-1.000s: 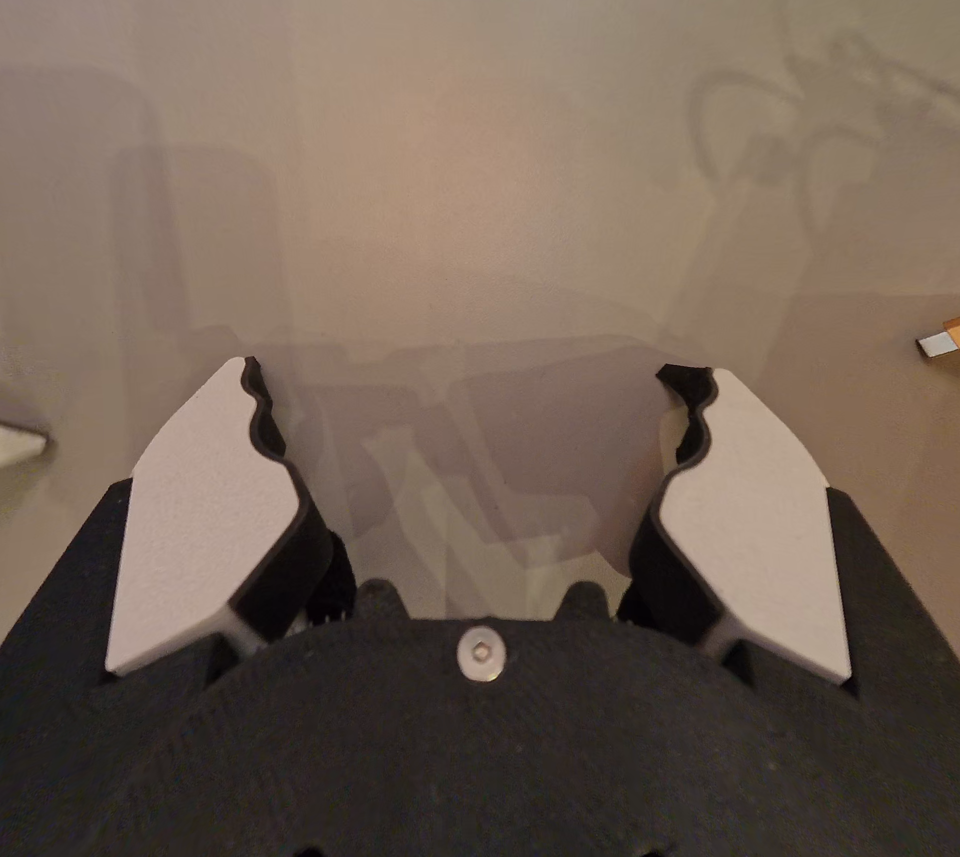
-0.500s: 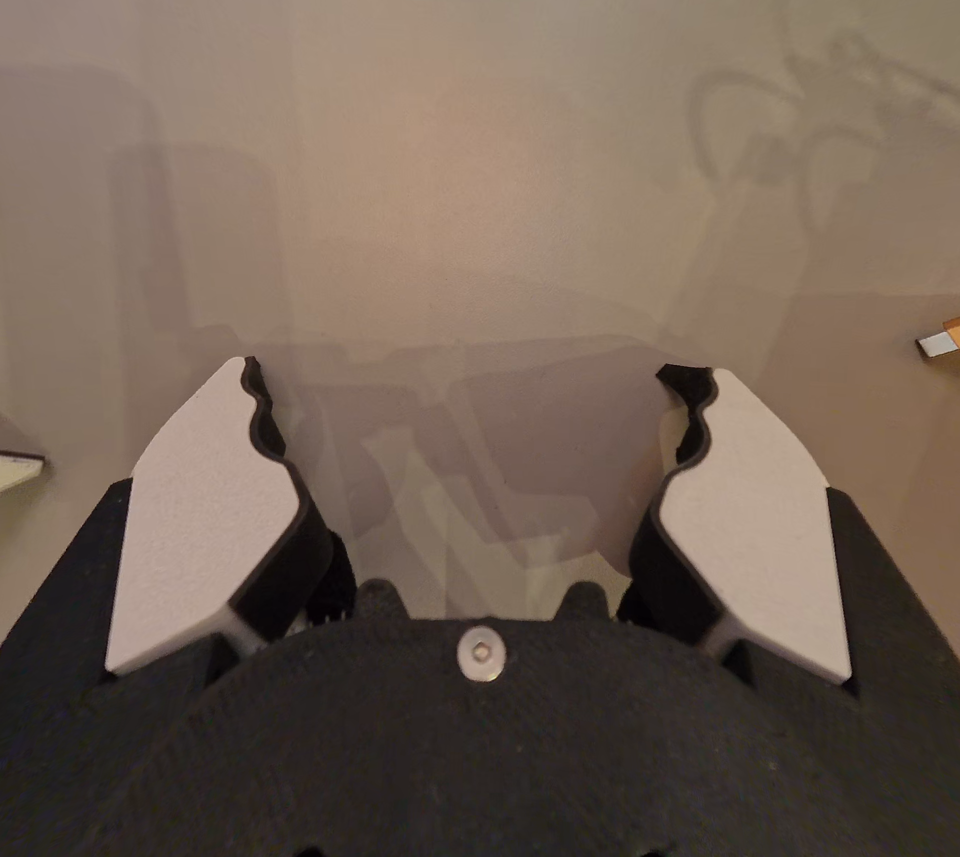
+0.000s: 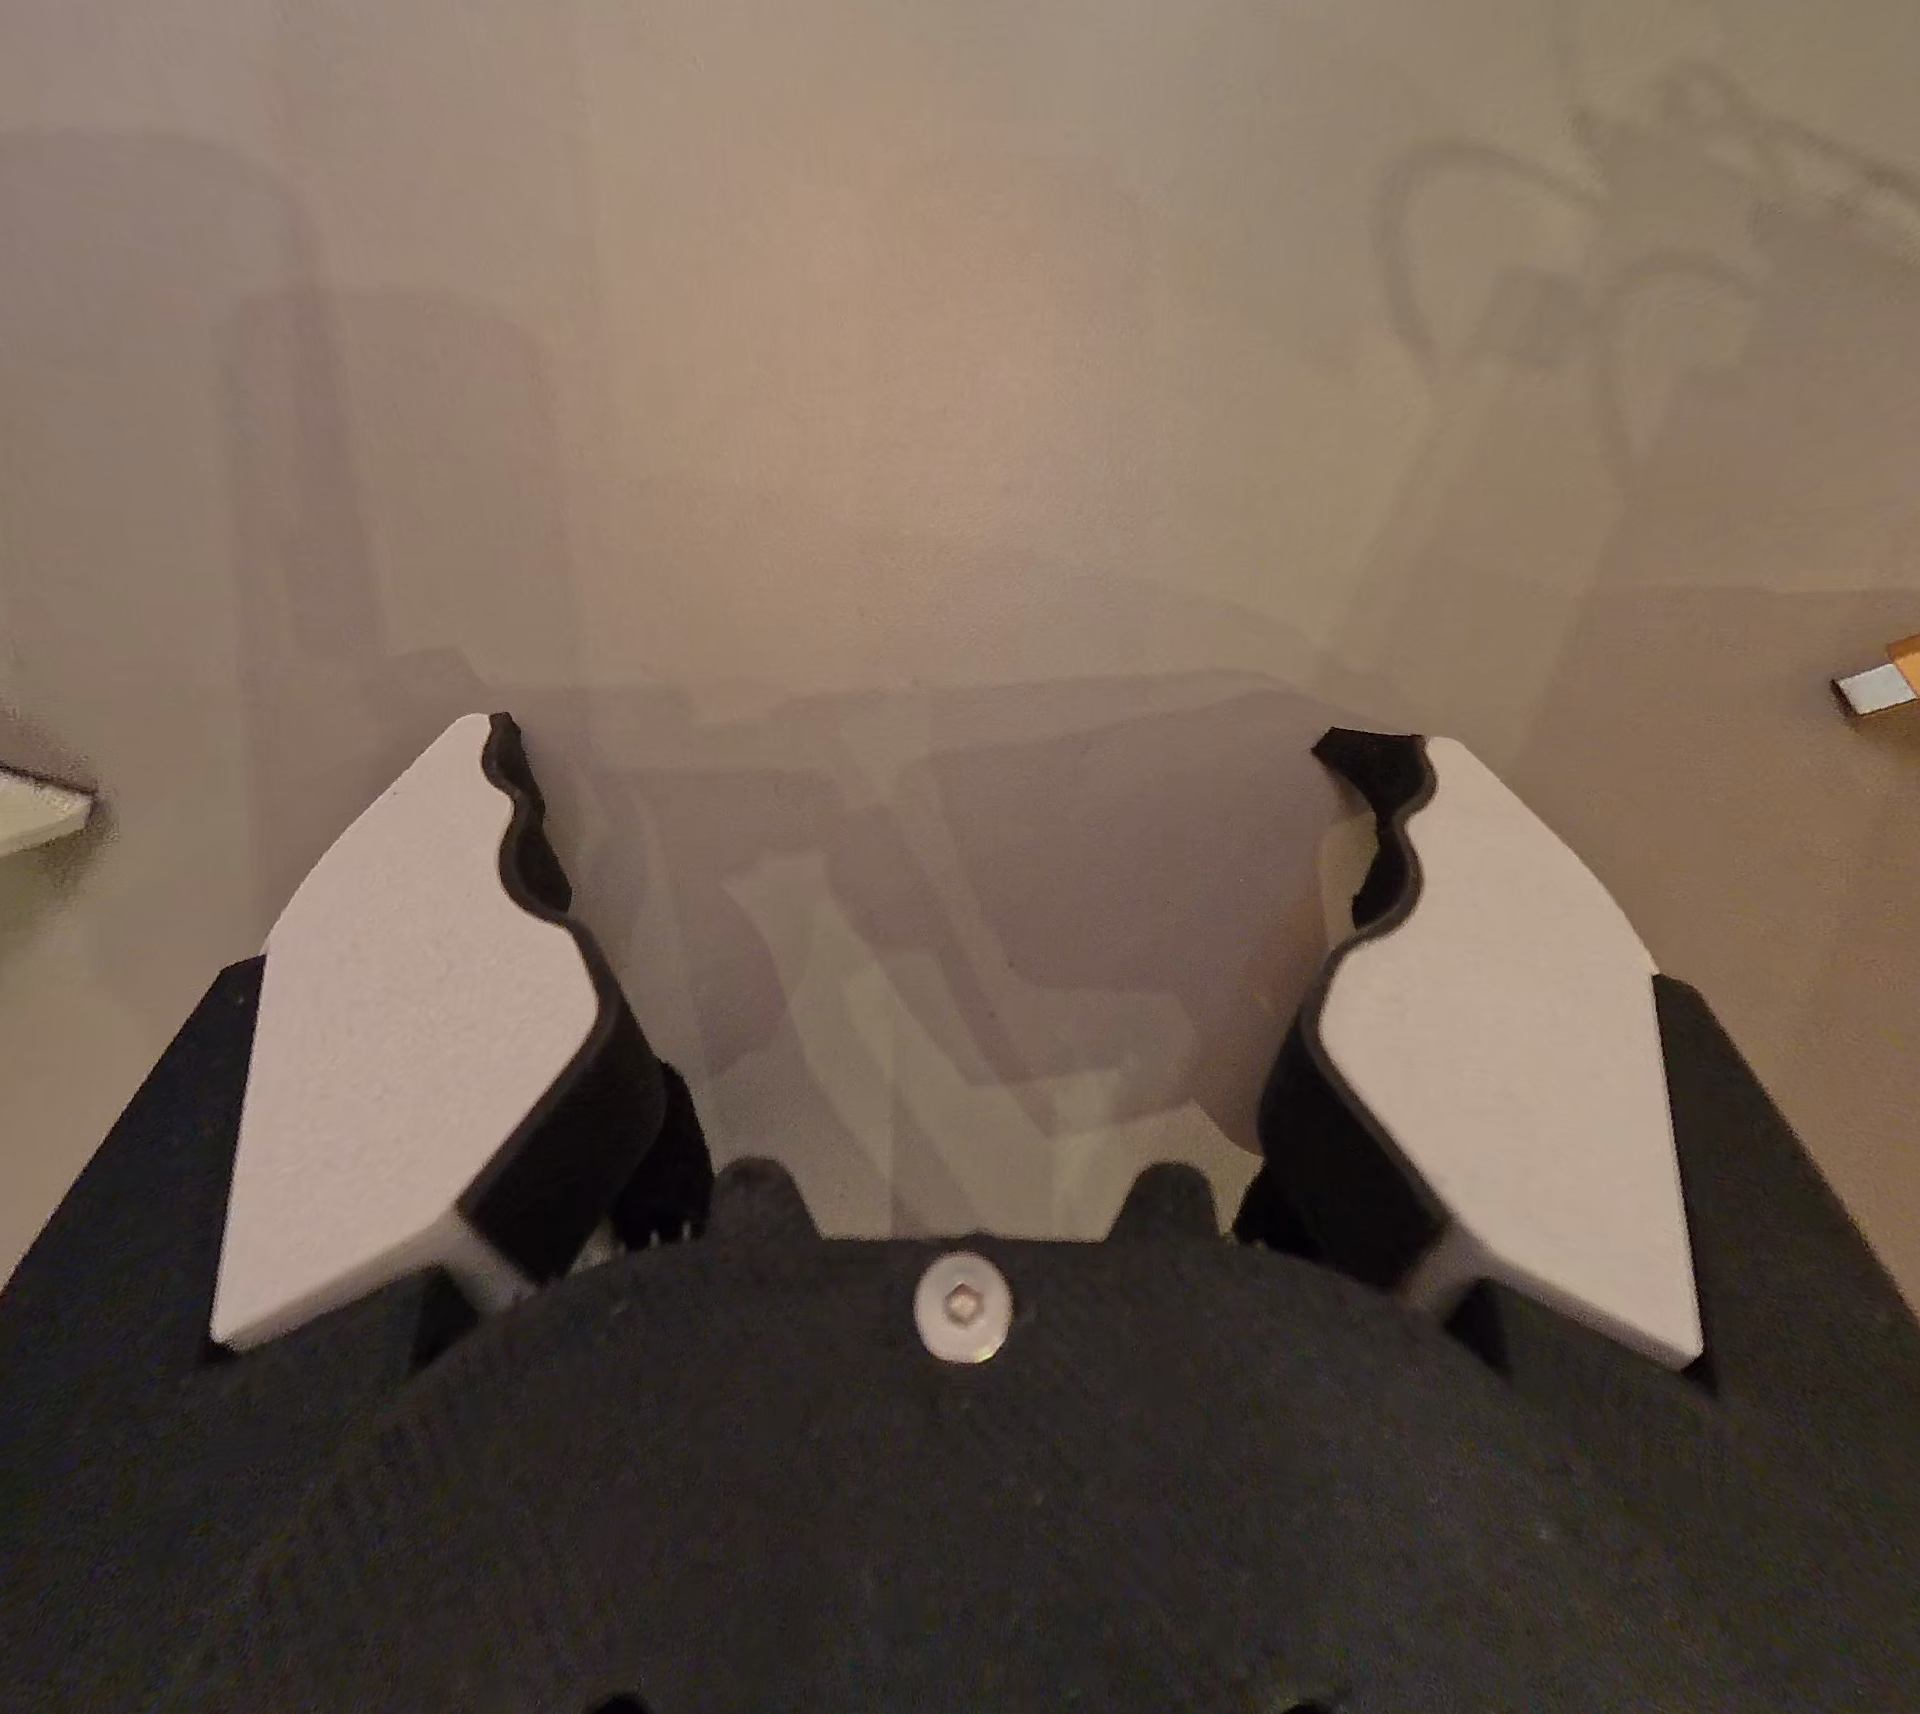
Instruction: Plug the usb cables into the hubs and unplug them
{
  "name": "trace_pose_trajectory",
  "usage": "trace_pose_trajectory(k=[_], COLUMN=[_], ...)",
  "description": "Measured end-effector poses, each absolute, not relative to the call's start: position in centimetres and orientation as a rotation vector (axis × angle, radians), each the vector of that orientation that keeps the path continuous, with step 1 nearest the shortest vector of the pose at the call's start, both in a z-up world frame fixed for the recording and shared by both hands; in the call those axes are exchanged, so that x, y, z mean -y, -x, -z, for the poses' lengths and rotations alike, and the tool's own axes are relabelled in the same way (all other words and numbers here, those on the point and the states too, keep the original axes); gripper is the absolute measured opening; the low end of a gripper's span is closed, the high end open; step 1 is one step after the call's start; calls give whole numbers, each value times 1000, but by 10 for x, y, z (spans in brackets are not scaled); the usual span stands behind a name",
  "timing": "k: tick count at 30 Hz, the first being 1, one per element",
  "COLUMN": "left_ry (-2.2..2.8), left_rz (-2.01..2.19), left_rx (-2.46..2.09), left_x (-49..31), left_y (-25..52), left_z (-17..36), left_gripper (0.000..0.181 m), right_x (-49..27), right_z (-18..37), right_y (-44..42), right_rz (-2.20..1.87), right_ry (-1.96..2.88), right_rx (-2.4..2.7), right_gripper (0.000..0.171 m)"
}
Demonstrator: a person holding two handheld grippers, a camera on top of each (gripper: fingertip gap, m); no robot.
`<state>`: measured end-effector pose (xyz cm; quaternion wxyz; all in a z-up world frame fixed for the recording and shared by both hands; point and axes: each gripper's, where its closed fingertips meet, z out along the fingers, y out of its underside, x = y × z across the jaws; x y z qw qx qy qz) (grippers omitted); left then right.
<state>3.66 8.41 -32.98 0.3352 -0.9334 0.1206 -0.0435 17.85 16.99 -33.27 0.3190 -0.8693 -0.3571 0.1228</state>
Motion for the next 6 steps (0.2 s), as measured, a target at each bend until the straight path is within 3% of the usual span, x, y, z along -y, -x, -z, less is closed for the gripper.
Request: trace_pose_trajectory(k=[6], left_ry=[2457], left_rz=[103], left_rx=[-290], left_x=[-103], left_y=[-30], left_z=[333], left_gripper=[141], right_x=[-170], right_z=[333], right_y=[-178], right_rz=[-323], right_ry=[2286], right_rx=[939], right_gripper=[146])
